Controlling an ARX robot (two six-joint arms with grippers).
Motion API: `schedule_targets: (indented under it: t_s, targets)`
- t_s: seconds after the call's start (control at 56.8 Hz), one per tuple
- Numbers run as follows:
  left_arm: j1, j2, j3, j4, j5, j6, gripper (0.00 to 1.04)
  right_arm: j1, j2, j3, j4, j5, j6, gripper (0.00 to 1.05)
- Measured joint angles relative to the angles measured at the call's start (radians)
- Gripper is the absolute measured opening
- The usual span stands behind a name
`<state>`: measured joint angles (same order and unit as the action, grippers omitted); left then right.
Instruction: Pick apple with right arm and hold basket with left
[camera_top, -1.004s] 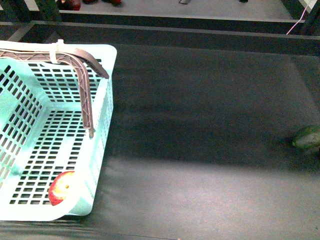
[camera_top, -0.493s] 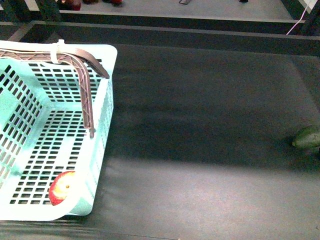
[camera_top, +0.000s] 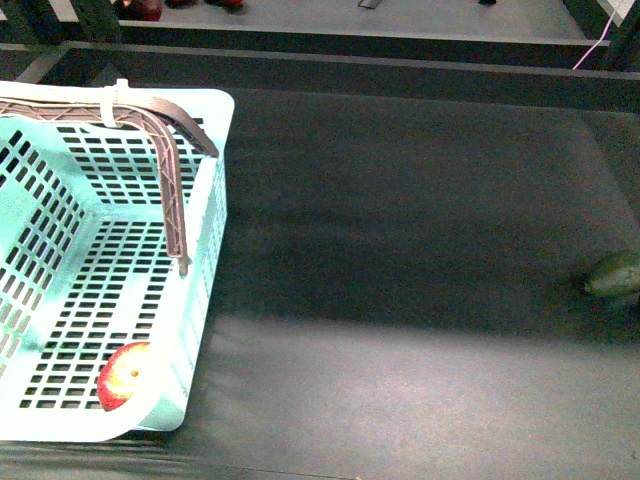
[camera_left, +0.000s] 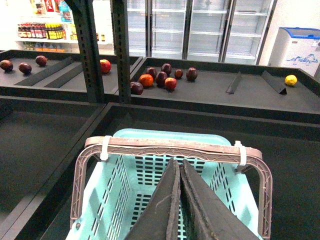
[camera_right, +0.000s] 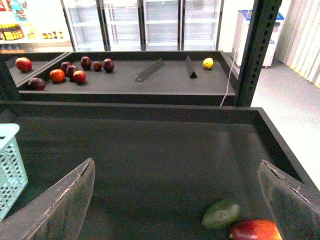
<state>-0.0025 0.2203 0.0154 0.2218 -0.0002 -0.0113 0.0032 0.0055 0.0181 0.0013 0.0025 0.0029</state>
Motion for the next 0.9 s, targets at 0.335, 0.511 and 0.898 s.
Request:
schedule_targets:
  t_s: [0.335,0.511,0.898]
  targets:
    - [0.000,-0.209,0.000,-0.217,0.000,0.000,0.03,0.000,0.000,0.000,0.000,0.000,0.000,0.96]
    - [0.000,-0.214,0.000,-0.219,0.000,0.000,0.03,0.000,0.000,0.000,0.000,0.000,0.000,0.96]
    - [0.000,-0.214,0.000,-0.219,0.000,0.000,0.03,0.000,0.000,0.000,0.000,0.000,0.000,0.96]
